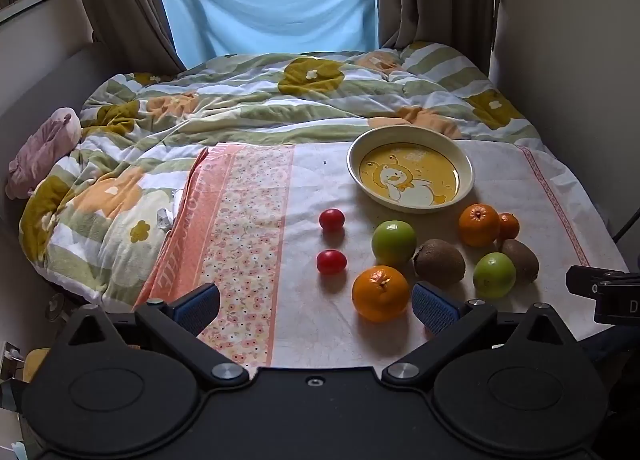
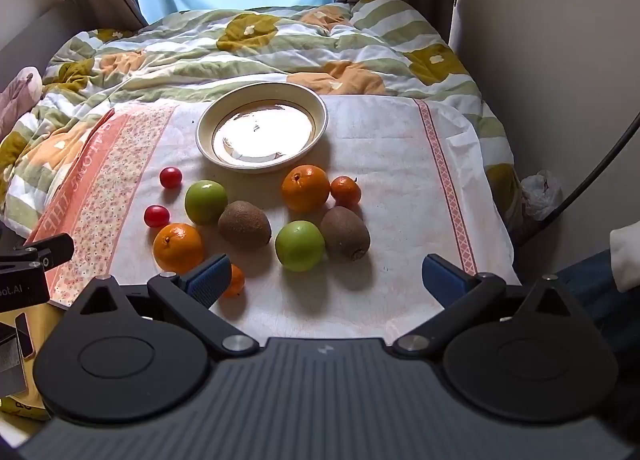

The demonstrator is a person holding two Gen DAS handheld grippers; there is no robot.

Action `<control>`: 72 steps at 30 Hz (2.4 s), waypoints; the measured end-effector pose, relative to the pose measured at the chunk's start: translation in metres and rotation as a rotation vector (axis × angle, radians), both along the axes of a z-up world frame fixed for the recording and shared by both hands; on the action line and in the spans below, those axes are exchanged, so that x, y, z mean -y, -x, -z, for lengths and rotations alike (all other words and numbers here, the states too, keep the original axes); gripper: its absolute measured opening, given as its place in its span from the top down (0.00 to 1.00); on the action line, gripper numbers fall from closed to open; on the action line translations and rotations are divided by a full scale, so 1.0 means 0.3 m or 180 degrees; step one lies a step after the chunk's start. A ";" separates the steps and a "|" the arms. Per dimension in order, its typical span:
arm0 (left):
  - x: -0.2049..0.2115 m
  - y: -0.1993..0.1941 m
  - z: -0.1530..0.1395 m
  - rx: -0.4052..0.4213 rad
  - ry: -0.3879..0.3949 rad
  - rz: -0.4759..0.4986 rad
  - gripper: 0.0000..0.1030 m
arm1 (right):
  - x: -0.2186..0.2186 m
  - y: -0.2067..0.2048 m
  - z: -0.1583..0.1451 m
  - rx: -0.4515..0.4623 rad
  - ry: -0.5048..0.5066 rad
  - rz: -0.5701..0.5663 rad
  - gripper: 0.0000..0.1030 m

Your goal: Organize fruits

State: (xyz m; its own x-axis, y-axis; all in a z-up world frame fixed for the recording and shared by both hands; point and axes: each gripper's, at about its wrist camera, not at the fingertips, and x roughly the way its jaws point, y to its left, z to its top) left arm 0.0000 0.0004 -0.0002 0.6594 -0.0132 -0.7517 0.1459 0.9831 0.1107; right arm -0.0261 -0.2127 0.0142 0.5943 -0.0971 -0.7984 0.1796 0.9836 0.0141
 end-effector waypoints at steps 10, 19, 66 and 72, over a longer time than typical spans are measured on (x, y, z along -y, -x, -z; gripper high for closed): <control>0.032 0.003 -0.004 0.0060 -0.0095 0.0071 0.00 | 0.010 0.000 -0.003 0.0014 -0.0039 0.0001 0.00; 0.027 0.000 -0.001 0.0070 0.0010 0.0101 0.00 | 0.006 0.003 0.000 0.0025 -0.0026 0.0014 0.00; 0.023 -0.033 -0.024 0.0027 0.0077 0.0099 0.00 | 0.014 -0.017 -0.017 0.0033 -0.0026 0.0024 0.00; 0.026 -0.034 -0.023 0.0042 0.0068 0.0097 0.00 | 0.017 -0.024 -0.021 0.0039 -0.0020 0.0022 0.00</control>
